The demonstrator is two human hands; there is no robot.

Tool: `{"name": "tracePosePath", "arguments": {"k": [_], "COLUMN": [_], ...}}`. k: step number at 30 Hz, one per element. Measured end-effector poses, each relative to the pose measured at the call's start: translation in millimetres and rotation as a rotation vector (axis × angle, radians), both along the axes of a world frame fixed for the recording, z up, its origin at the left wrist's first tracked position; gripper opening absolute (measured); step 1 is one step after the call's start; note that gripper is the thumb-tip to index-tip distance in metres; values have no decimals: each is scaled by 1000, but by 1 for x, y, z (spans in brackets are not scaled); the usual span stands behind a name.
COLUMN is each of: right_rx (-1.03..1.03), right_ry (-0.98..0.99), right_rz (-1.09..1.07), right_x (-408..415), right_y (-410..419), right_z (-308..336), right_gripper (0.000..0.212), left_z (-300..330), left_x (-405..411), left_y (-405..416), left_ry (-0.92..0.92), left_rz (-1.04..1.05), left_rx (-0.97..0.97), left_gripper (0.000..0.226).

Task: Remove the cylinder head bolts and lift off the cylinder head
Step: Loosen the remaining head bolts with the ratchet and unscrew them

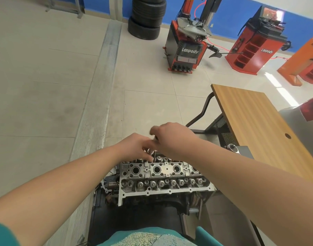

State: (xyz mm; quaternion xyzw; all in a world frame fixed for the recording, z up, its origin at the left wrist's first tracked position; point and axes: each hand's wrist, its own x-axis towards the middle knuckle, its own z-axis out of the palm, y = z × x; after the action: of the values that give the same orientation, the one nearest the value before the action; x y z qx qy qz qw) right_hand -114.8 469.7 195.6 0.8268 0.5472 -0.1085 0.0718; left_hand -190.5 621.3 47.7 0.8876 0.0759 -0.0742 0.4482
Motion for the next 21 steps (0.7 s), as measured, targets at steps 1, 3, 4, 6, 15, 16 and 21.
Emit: {"name": "tracePosePath", "arguments": {"k": [1, 3, 4, 6, 15, 16, 21], "right_rx": [-23, -19, -3, 47, -2, 3, 124], "right_ry": [-48, -7, 59, 209, 104, 152, 210], "right_rz": [-22, 43, 103, 180, 88, 128, 68], "right_x": [0, 2, 4, 7, -1, 1, -3], "right_y": [1, -2, -4, -10, -2, -5, -5], "right_z": [-2, -2, 0, 4, 2, 4, 1], "right_gripper": [36, 18, 19, 29, 21, 25, 39], "left_z": [0, -1, 1, 1, 3, 2, 6], "left_x": [1, 0, -1, -1, 1, 0, 2], "left_y": [0, 0, 1, 3, 1, 2, 2], "left_ry": [8, 48, 55, 47, 23, 24, 37], "left_rz": [5, 3, -15, -27, -4, -22, -78], "left_rx": [3, -37, -61, -80, -36, -37, 82], "left_gripper": [30, 31, 32, 34, 29, 33, 14]}}
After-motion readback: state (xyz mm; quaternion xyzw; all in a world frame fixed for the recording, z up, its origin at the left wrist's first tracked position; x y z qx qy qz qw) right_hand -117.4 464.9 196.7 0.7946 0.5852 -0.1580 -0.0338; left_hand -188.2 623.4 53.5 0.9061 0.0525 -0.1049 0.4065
